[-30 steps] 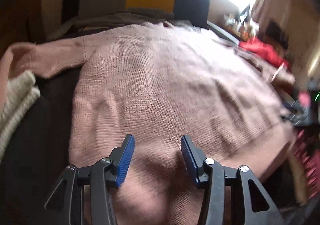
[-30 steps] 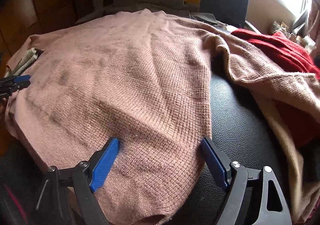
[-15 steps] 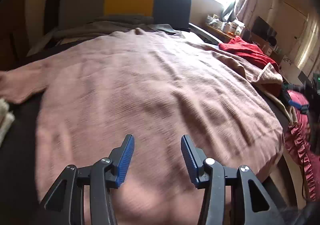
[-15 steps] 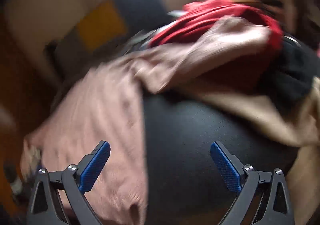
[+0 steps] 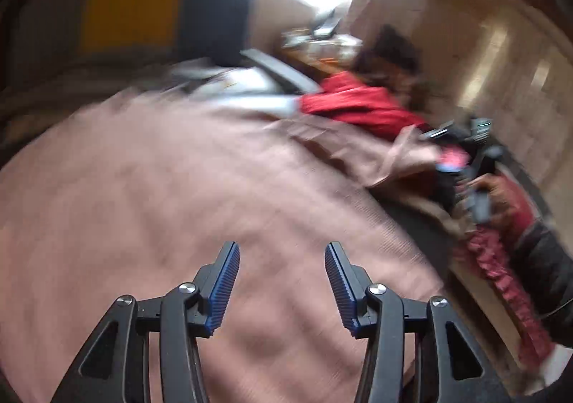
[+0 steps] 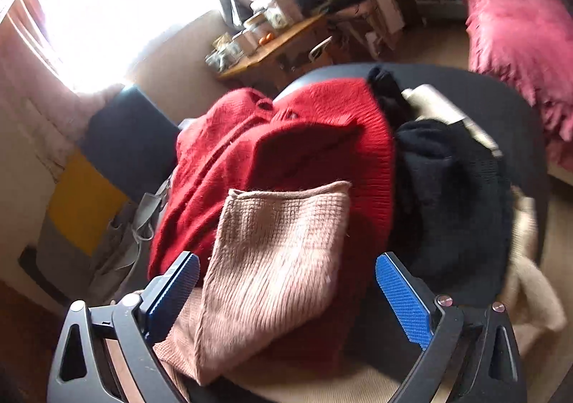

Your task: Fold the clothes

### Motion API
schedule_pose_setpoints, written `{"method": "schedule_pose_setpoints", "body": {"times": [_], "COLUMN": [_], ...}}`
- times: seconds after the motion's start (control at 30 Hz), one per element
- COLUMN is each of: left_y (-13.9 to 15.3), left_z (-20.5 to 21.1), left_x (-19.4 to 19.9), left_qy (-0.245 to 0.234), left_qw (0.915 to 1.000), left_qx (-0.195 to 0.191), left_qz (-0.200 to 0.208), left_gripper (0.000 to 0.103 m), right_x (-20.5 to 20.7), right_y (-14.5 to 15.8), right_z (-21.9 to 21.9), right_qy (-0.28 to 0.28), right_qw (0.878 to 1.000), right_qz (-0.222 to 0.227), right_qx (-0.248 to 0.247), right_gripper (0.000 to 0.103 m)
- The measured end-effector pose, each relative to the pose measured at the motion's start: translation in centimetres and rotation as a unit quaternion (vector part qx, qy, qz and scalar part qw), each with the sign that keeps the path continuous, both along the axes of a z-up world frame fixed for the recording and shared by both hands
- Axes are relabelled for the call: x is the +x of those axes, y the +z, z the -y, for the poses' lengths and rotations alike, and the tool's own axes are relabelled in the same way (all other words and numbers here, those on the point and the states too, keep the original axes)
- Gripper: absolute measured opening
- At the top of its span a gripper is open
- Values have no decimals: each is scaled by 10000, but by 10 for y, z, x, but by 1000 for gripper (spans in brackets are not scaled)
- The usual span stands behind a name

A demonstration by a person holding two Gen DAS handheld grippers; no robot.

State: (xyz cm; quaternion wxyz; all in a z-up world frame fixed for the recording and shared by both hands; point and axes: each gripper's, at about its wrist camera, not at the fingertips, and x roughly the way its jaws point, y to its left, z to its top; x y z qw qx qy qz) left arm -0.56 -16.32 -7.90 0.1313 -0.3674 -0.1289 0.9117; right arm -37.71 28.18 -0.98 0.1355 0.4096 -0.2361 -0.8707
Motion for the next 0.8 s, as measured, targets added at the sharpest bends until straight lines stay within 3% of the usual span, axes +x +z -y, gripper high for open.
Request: {"method": "schedule_pose_setpoints", "body": {"times": [0.03,0.07,0.17,0.3,0.4,0.57,0.8], "left_y": [9,18,36,42,29,7,0], "left_z": [-8,-21,-62,-123,-173,-236,-279], "left_x": [-17,-42,-118,-195,-244,-281,-292], "left_qy": [-233,-580,-1413,-2040,-2508,-3029,-3202], "left_qw": [9997,9982,9887,9780,9660,9487,9426], "left_qx": [42,131,498,357,244,32,-443], "left_qz": [-77,-96,75,249,573,909,839], "left_gripper": [52,52,53,54,54,54,52], "right_x": [-3,-7,-12,-15,-16,-12,-1], "right_y": [-4,-9,-25,-36,-39,-43,-52], "right_z": [1,4,7,-4,-10,-15,-17], "right_qy": [114,216,452,734,934,1233,1460], "right_qw": [9999,9997,9984,9944,9897,9837,9795], "right_qz": [-13,0,46,-136,-212,-325,-615], "right_qx": [-52,-100,-331,-752,-1064,-1265,-1243], "right_gripper": [72,70,75,79,87,91,92]}}
